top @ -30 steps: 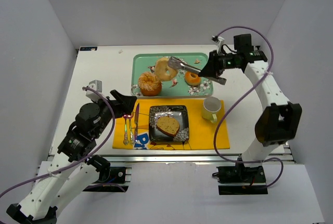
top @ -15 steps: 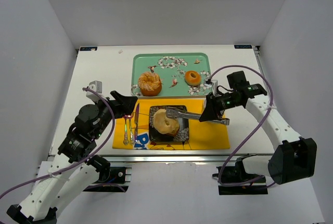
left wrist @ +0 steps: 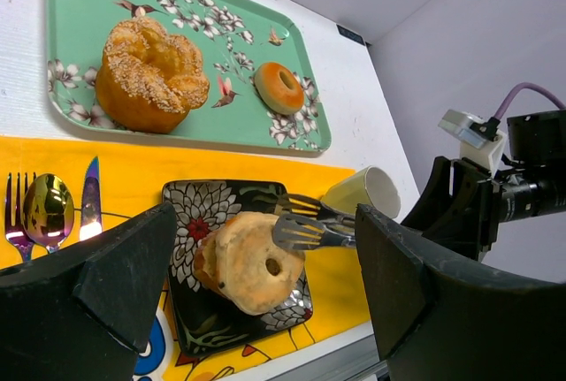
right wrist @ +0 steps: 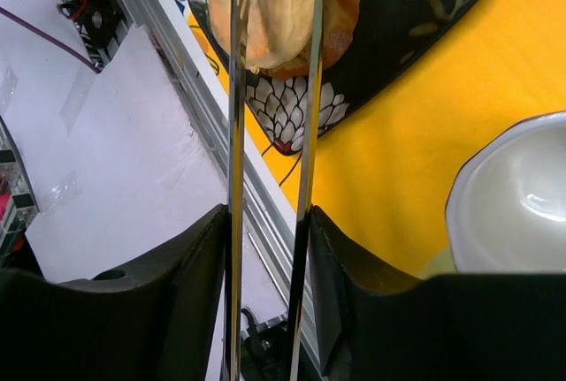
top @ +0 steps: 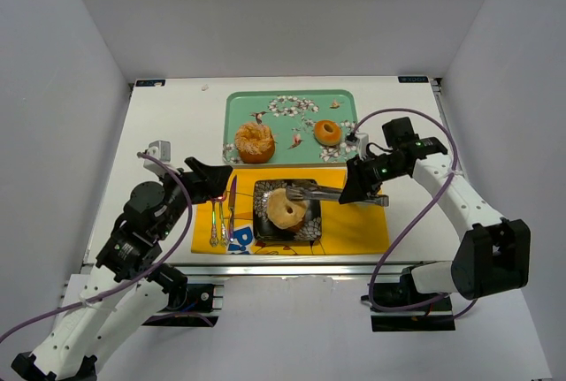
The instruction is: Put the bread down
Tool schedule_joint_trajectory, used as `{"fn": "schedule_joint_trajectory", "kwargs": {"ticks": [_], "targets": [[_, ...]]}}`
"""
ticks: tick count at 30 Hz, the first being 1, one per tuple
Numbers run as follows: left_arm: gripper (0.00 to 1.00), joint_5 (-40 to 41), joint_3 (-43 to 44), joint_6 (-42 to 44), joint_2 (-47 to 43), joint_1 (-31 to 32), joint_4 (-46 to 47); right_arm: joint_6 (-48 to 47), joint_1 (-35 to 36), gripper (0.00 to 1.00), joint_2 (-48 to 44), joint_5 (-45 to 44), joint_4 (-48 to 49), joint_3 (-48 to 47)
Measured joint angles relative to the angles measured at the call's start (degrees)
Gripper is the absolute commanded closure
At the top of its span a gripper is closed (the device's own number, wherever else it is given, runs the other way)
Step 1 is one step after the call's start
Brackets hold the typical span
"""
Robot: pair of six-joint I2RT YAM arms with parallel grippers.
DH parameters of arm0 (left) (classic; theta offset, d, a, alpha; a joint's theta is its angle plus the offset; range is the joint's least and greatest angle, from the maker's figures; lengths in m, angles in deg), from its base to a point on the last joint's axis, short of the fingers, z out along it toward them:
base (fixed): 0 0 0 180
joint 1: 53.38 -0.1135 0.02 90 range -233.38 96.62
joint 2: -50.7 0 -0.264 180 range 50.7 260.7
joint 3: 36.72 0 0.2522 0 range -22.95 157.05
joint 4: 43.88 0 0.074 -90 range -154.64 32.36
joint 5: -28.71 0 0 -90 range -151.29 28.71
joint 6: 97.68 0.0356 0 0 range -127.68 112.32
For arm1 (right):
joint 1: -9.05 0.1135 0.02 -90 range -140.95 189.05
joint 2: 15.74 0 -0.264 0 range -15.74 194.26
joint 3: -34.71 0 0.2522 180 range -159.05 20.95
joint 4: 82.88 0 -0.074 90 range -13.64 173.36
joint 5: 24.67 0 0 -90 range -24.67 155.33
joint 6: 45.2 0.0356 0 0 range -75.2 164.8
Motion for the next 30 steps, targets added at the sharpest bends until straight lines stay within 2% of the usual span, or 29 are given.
{"fn": "schedule_joint_trajectory", "kwargs": {"ticks": [4,10,16,22,30], "targets": [[0.09,0.0,0.0,0.0,-0.31,0.0,-0.02,-0.13,0.0,0.5,0.0,0.09,0.5,-2.29],[0.09,0.0,0.0,0.04,-0.26,0.0,-0.02,-0.13,-0.13,0.5,0.0,0.0,1.29,-4.31],[0.09,0.0,0.0,0.04,0.0,0.0,0.0,0.31,-0.9,0.58,0.79,-1.95,2.49,-8.2],[0.09,0.0,0.0,0.04,0.04,0.0,0.0,1.16,-1.84,0.62,7.37,-12.33,9.2,-17.29],[0.09,0.11,0.0,0.02,-0.68,0.0,-0.17,-4.15,-1.95,0.54,19.87,-25.79,14.08,-24.72]]}}
